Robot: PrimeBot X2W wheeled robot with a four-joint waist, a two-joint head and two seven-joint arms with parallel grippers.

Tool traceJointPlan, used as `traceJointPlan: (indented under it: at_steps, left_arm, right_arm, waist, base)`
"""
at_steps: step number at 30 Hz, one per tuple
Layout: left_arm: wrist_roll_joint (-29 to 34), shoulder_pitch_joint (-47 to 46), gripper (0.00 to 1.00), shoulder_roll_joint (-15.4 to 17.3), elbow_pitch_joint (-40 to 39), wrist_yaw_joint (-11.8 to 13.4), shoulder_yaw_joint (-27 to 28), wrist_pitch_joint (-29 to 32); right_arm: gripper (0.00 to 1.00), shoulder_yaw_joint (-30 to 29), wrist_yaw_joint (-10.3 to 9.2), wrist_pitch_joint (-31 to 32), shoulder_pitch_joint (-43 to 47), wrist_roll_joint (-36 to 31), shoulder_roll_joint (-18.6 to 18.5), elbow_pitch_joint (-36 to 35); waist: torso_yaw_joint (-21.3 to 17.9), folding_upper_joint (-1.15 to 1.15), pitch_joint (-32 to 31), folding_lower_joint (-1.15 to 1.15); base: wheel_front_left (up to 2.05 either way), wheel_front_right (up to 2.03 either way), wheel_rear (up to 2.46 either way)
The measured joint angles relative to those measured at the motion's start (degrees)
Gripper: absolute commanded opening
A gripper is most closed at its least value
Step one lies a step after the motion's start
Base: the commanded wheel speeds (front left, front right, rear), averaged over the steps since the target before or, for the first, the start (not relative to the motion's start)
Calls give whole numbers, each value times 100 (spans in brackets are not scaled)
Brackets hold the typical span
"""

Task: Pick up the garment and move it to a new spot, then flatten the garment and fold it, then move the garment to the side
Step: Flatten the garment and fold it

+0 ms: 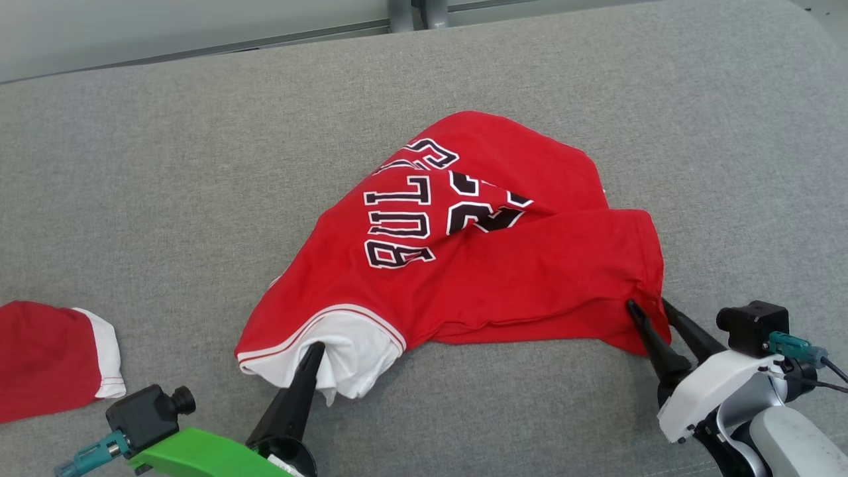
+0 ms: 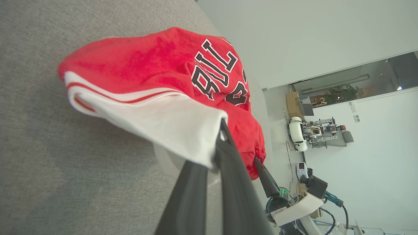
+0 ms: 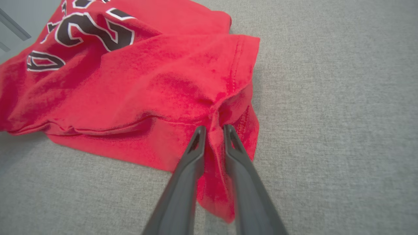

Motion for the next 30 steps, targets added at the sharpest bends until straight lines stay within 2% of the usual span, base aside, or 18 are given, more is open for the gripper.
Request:
traceJointPlan:
  at_steps: [19, 20, 21, 22, 25, 26, 30]
  left_arm:
    - [-87, 5, 0, -24, 310, -94, 80, -75]
    - [-89, 7, 0, -25, 321, -96, 83, -76]
    - [-94, 9, 0, -27, 332, -97, 85, -82]
    - [-102, 11, 0, -32, 341, -98, 88, -85]
    - [-104, 12, 0, -41, 375, -103, 93, -109]
    - [-104, 11, 0, -40, 385, -107, 94, -109]
    - [-103, -7, 0, -15, 385, -124, 98, -82]
  right_arm:
    - [100, -209, 0, 78, 4, -154, 47, -123]
    - [91, -223, 0, 108, 24, -158, 48, -152]
    - [57, -233, 0, 159, 50, -156, 49, -176]
    - [45, -232, 0, 200, 78, -155, 49, -198]
    - [18, -166, 0, 339, 90, -134, 52, -196]
    - [0, -152, 0, 365, 86, -123, 63, -191]
    - [0, -100, 0, 491, 1, 65, 60, -209]
  waist:
    - [167, 0, -149, 0]
    - [166, 0, -151, 0]
    - [163, 0, -150, 0]
    - [159, 0, -147, 0]
    - [137, 0, -130, 0]
    - [129, 0, -124, 0]
    - [111, 0, -89, 0]
  base:
    - [0, 0, 0]
    - [0, 0, 0]
    - [0, 0, 0]
    - [0, 0, 0]
    - [0, 0, 0]
    - [0, 0, 0]
    - [0, 0, 0]
